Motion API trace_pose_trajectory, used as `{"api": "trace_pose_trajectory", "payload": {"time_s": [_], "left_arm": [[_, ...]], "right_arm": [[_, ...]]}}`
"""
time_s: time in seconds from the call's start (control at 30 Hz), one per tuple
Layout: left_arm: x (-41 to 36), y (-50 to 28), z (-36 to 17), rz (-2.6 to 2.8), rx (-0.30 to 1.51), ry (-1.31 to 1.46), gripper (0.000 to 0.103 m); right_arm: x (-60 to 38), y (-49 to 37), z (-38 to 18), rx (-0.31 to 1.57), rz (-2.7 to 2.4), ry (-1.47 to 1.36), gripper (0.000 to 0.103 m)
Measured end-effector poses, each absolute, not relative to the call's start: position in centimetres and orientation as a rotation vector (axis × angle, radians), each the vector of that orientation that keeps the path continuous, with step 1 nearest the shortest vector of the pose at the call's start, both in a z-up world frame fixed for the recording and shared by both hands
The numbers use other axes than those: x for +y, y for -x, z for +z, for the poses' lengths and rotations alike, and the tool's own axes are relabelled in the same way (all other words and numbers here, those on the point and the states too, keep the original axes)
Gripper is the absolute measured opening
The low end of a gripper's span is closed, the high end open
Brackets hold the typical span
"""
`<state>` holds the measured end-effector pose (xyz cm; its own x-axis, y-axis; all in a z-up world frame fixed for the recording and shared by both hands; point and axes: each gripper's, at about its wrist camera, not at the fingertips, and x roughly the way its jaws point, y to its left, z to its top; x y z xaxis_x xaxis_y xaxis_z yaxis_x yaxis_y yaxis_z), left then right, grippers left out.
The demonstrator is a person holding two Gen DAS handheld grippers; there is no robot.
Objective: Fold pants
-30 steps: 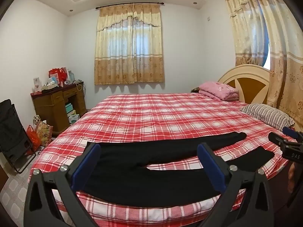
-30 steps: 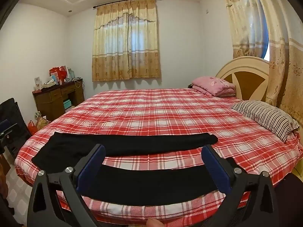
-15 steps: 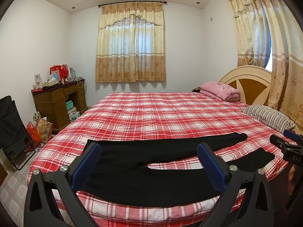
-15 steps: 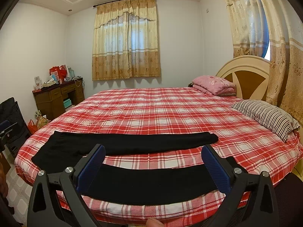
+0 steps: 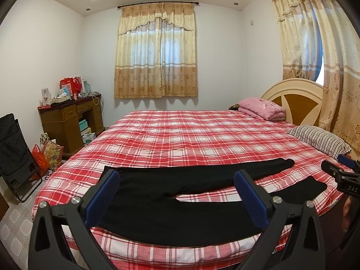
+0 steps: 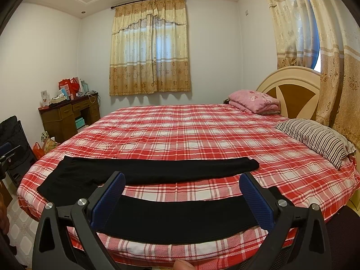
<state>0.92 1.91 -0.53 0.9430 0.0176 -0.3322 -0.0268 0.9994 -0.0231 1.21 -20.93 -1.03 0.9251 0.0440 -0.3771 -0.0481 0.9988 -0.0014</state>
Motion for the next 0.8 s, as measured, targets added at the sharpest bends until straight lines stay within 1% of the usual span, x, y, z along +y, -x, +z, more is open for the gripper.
{"api": "trace_pose_trajectory", "payload": {"time_s": [0.8], "left_arm": [[2.01, -0.85, -0.69, 0.022, 0.339, 0.028, 0.103]], "right_arm": [[-21.17, -1.41, -0.98, 0.391, 0.053, 0.010, 0.102]]}}
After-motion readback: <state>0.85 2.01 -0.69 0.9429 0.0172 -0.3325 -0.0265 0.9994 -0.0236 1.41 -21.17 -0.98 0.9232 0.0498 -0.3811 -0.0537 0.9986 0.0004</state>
